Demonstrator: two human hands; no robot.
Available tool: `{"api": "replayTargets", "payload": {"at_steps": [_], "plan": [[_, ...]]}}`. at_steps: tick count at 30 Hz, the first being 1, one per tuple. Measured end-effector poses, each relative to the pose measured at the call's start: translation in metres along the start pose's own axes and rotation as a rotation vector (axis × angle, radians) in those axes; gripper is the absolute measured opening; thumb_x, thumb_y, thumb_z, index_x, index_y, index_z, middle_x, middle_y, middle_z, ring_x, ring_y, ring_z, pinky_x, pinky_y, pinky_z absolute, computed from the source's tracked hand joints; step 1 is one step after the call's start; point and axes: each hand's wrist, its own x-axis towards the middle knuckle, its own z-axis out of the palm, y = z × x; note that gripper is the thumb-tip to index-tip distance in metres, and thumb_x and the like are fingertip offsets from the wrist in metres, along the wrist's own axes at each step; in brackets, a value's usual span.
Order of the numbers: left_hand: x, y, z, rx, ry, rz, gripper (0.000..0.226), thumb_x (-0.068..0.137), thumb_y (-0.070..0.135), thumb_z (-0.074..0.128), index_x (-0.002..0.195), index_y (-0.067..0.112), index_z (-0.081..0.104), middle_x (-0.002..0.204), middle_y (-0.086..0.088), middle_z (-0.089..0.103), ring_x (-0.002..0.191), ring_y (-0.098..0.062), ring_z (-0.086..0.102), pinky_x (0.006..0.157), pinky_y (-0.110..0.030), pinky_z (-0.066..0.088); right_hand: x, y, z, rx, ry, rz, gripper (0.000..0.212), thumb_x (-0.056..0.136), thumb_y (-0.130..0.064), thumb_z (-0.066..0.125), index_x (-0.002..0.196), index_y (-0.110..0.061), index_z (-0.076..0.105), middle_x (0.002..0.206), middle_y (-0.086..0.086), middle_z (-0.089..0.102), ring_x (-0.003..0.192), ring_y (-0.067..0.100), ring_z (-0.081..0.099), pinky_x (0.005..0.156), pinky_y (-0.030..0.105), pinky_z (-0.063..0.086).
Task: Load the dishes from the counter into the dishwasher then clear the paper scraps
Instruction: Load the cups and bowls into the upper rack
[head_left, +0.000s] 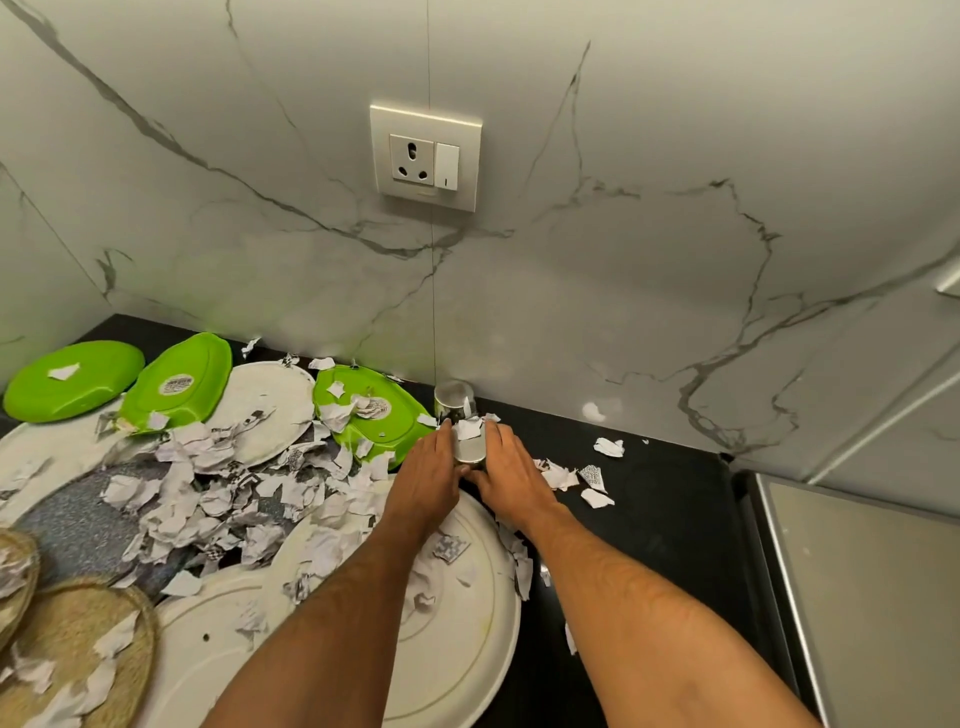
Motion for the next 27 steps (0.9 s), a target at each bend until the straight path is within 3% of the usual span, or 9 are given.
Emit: {"api": "replayTargets", "payload": {"at_steps": [7,13,16,18,21,24,27], "plan": [[0.002,0.013,-0.018,-0.147,0.086,-0.016,0.067,0.095,0.020,0.062,0.151,0.001,0.030,0.133,-0.017,0.054,0.122,-0.031,0.052,0.102,-0.042,0.045,-0.005,-0.004,-0.018,0.082,0.051,0.015,0.085,0.098,-0.025,0.066,0.159,-0.004,0.013,0.153,0.013,0.035,0.142,0.026,0.035,0.118,0.035,0.032],[-0.006,0.038,-0.042,-0.247,0.181,-0.018,0.058,0.101,0.031,0.054,0.148,0.000,0.038,0.139,-0.016,0.053,0.128,-0.031,0.050,0.106,-0.040,0.042,-0.024,-0.017,-0.046,0.170,0.081,0.043,0.076,0.106,-0.043,0.048,0.162,-0.011,0.008,0.162,0.012,0.027,0.149,0.025,0.027,0.120,0.038,0.027],[-0.021,0.049,-0.049,-0.305,0.217,-0.021,0.050,0.101,0.034,0.055,0.140,0.005,0.046,0.129,-0.012,0.060,0.119,-0.029,0.055,0.096,-0.036,0.044,-0.043,-0.023,-0.055,0.198,0.106,0.056,0.068,0.105,-0.043,0.048,0.159,-0.014,0.019,0.158,0.011,0.036,0.145,0.025,0.035,0.116,0.038,0.032],[-0.036,0.054,-0.052,-0.342,0.227,-0.002,0.039,0.100,0.033,0.056,0.131,0.010,0.053,0.117,-0.008,0.064,0.109,-0.027,0.058,0.084,-0.031,0.043,-0.058,-0.024,-0.057,0.194,0.138,0.053,0.053,0.104,-0.041,0.050,0.149,-0.017,0.033,0.144,0.009,0.048,0.132,0.025,0.047,0.110,0.039,0.042],[-0.058,0.059,-0.056,-0.366,0.216,0.025,0.037,0.099,0.034,0.057,0.129,0.013,0.055,0.116,-0.007,0.065,0.107,-0.025,0.059,0.085,-0.031,0.044,-0.084,-0.028,-0.056,0.141,0.166,0.034,0.035,0.104,-0.039,0.050,0.134,-0.020,0.047,0.125,0.005,0.054,0.113,0.022,0.054,0.099,0.041,0.050],[-0.085,0.066,-0.061,-0.370,0.192,0.047,0.042,0.099,0.033,0.059,0.133,0.010,0.053,0.120,-0.009,0.063,0.110,-0.024,0.059,0.091,-0.034,0.046,-0.114,-0.036,-0.057,0.121,0.159,0.037,0.039,0.105,-0.039,0.048,0.139,-0.020,0.049,0.125,0.007,0.051,0.113,0.022,0.055,0.099,0.042,0.051],[-0.114,0.074,-0.064,-0.381,0.191,0.079,0.040,0.099,0.030,0.060,0.133,0.008,0.054,0.120,-0.008,0.063,0.110,-0.023,0.059,0.090,-0.029,0.044,-0.145,-0.044,-0.059,0.148,0.135,0.082,0.050,0.106,-0.041,0.048,0.149,-0.017,0.044,0.130,0.008,0.047,0.119,0.023,0.054,0.102,0.039,0.051]]}}
